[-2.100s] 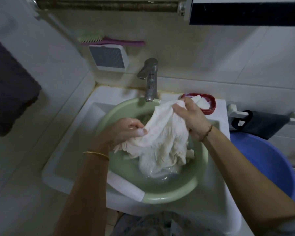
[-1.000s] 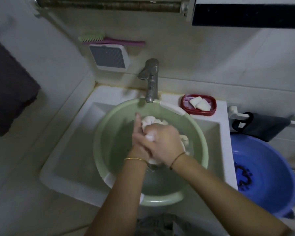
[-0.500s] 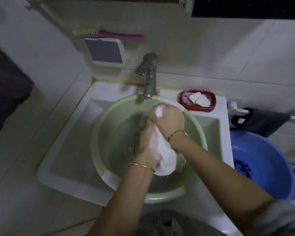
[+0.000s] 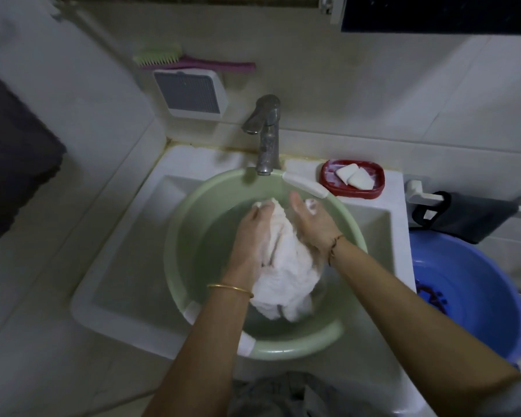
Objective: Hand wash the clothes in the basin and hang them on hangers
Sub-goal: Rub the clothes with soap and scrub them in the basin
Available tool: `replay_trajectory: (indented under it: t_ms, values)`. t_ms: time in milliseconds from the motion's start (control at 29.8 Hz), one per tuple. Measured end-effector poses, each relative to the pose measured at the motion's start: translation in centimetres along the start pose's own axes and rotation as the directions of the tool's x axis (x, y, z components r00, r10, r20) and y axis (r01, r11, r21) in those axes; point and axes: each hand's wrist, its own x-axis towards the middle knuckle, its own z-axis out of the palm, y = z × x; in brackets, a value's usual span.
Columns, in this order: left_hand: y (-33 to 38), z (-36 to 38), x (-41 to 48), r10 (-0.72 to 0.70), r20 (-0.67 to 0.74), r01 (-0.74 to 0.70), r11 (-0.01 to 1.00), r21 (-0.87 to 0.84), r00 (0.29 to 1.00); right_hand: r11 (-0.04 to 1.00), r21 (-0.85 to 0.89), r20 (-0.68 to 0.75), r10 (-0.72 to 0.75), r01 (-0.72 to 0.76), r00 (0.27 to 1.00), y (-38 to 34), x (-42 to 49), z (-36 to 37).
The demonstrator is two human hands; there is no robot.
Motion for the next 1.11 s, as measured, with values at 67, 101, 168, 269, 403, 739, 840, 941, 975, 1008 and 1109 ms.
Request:
replay_trajectory:
  t_ms: [67, 101, 168, 269, 403, 739, 840, 941, 975, 1008, 1109]
  values:
    - [0.1, -0.6, 0.4, 0.059, -0.014, -0.059, 0.998, 0.007, 0.998, 0.951, 0.306, 0.276, -0.042, -0.047, 0.960, 0.9, -0.7, 0.1]
    - [0.3, -0.7, 0.6, 0.070, 0.008, -0.070, 0.997, 0.011, 0.998, 0.900, 0.432, 0.362, -0.107, -0.065, 0.926, 1.4, -1.0, 0.1]
    - [0.4, -1.1, 0.7, 0.084, 0.048, -0.090, 0.988, 0.122, 0.995, 0.873, 0.483, 0.443, -0.177, -0.067, 0.879, 1.7, -1.2, -0.4]
    - [0.5, -2.3, 0.9, 0.210, -0.011, -0.190, 0.905, 0.382, 0.978, 0.965, 0.261, 0.395, -0.115, 0.009, 0.911, 1.2, -0.7, -1.9]
    - [0.0, -5.1, 1.8, 0.137, 0.227, -0.234, 0.844, 0.483, 0.964, 0.976, 0.217, 0.259, -0.072, 0.014, 0.963, 0.6, -0.3, -4.3]
    - [-2.7, -6.3, 2.7, -0.075, 0.160, 0.049, 0.985, 0.162, 0.984, 0.961, 0.244, -0.281, -0.056, 0.128, 0.958, -0.3, 0.5, -5.6]
    - [-2.1, -4.3, 3.0, -0.123, 0.123, 0.150, 0.958, -0.245, 0.985, 0.954, -0.126, -0.311, -0.299, 0.273, 0.902, -0.6, -1.5, -4.1]
    - [-1.7, -2.5, 2.9, -0.211, 0.173, 0.269, 0.841, -0.469, 0.962, 0.912, -0.223, -0.107, -0.374, 0.344, 0.921, -1.4, -4.8, -1.1]
    - [-1.6, -2.0, 2.5, -0.269, 0.143, 0.304, 0.834, -0.461, 0.953, 0.857, -0.339, -0.070, -0.435, 0.389, 0.898, -1.7, -5.8, 0.1]
    - [-1.6, -1.5, 2.4, -0.277, 0.119, 0.299, 0.833, -0.466, 0.954, 0.764, -0.459, -0.063, -0.536, 0.453, 0.842, -1.9, -6.5, 1.3]
    - [-1.1, 0.8, 0.5, -0.267, 0.080, 0.277, 0.886, -0.372, 0.960, 0.572, -0.669, -0.055, -0.674, 0.474, 0.737, -2.9, -6.4, 3.1]
